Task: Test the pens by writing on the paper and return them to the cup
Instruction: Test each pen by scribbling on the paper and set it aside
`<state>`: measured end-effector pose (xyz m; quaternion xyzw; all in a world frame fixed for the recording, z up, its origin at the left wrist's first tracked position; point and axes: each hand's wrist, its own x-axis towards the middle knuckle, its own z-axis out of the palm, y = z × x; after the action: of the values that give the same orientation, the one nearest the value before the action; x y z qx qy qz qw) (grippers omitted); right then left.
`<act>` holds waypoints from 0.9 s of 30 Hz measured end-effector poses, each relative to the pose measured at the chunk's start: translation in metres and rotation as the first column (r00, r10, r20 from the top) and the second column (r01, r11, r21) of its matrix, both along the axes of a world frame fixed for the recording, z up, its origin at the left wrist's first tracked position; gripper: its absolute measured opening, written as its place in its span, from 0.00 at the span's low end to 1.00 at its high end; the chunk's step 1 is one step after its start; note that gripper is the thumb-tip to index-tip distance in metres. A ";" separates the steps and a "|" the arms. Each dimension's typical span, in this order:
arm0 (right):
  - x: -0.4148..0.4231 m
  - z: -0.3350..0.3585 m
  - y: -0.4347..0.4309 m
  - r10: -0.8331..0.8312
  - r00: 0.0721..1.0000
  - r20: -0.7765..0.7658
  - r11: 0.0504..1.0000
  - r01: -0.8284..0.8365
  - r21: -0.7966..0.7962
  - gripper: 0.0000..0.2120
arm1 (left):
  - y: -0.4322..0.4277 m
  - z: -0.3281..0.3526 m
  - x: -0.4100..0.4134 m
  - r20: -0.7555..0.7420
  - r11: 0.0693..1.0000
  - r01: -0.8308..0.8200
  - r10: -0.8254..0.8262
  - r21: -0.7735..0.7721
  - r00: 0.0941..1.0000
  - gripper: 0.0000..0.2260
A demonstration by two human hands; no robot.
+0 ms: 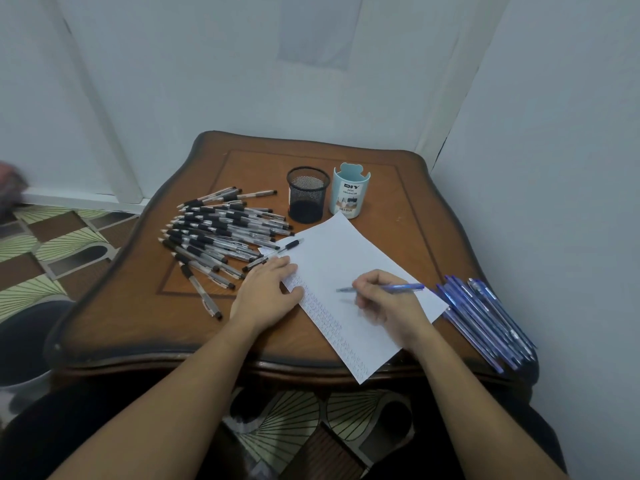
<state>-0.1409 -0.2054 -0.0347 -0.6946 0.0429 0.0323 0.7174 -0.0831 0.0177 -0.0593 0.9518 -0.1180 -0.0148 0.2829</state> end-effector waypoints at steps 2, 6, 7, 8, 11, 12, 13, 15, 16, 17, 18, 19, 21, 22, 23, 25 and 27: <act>-0.004 -0.005 0.001 0.002 1.000 -0.007 0.999 -0.002 -0.044 0.09 | 0.000 0.000 0.000 0.000 1.000 -0.003 0.003 0.001 1.000 0.24; -0.012 -0.004 -0.001 0.070 0.997 -0.026 0.978 -0.074 -0.193 0.08 | -0.001 0.002 0.000 0.001 1.000 -0.010 0.010 -0.002 1.000 0.24; -0.012 -0.006 -0.001 0.075 0.997 -0.015 0.963 -0.076 -0.259 0.09 | -0.001 0.002 0.000 -0.001 1.000 -0.010 0.010 0.002 1.000 0.24; -0.013 -0.007 0.000 0.075 0.997 0.006 0.952 -0.070 -0.300 0.11 | -0.001 0.002 0.000 -0.002 1.000 -0.010 0.010 0.005 1.000 0.24; -0.013 -0.010 0.004 0.055 0.997 0.050 0.952 -0.037 -0.305 0.12 | 0.000 0.001 0.001 -0.008 1.000 -0.015 0.015 0.008 1.000 0.24; -0.014 -0.010 0.004 0.059 0.997 0.053 0.954 -0.041 -0.297 0.12 | 0.000 0.000 0.001 -0.008 1.000 -0.020 0.020 0.006 1.000 0.24; -0.014 -0.010 0.005 0.073 0.996 0.054 0.956 -0.054 -0.287 0.11 | 0.000 0.000 0.001 -0.008 1.000 -0.023 0.023 0.005 1.000 0.24; -0.015 -0.010 0.006 0.100 0.993 0.059 0.954 -0.079 -0.290 0.09 | 0.000 0.000 0.002 -0.013 1.000 -0.023 0.023 0.003 1.000 0.23; -0.015 -0.010 0.006 0.100 0.993 0.064 0.949 -0.076 -0.307 0.07 | 0.000 0.000 0.002 -0.013 1.000 -0.021 0.021 0.001 1.000 0.23; -0.015 -0.011 0.006 0.094 0.993 0.071 0.942 -0.066 -0.329 0.05 | 0.000 0.000 0.002 -0.012 1.000 -0.019 0.019 0.001 1.000 0.23; -0.016 -0.012 0.005 0.091 0.993 0.080 0.935 -0.058 -0.349 0.04 | -0.001 0.000 0.002 -0.010 1.000 -0.018 0.018 0.000 1.000 0.23; -0.017 -0.014 0.005 0.093 0.992 0.086 0.930 -0.055 -0.364 0.03 | -0.001 0.000 0.002 -0.007 1.000 -0.017 0.017 -0.002 1.000 0.23; -0.018 -0.016 0.004 0.102 0.991 0.082 0.921 -0.062 -0.384 0.04 | -0.001 0.000 0.001 -0.004 1.000 -0.016 0.016 -0.006 1.000 0.23; -0.019 -0.016 0.003 0.104 0.992 0.078 0.918 -0.065 -0.392 0.06 | -0.001 0.001 0.001 -0.003 1.000 -0.016 0.016 -0.008 1.000 0.23; -0.019 -0.016 0.003 0.107 0.992 0.071 0.915 -0.070 -0.397 0.06 | -0.001 0.001 0.001 -0.002 1.000 -0.015 0.015 -0.009 1.000 0.23; -0.019 -0.015 0.003 0.120 0.991 0.051 0.912 -0.089 -0.400 0.04 | -0.001 0.002 0.000 -0.003 1.000 -0.016 0.016 -0.012 1.000 0.23; -0.019 -0.015 0.003 0.118 0.992 0.036 0.907 -0.093 -0.411 0.02 | -0.001 0.002 0.000 -0.005 1.000 -0.018 0.018 -0.012 1.000 0.23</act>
<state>-0.1599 -0.2021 -0.0492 -0.8310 -0.0105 0.0406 0.5546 -0.0830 0.0164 -0.0577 0.9510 -0.1089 -0.0140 0.2889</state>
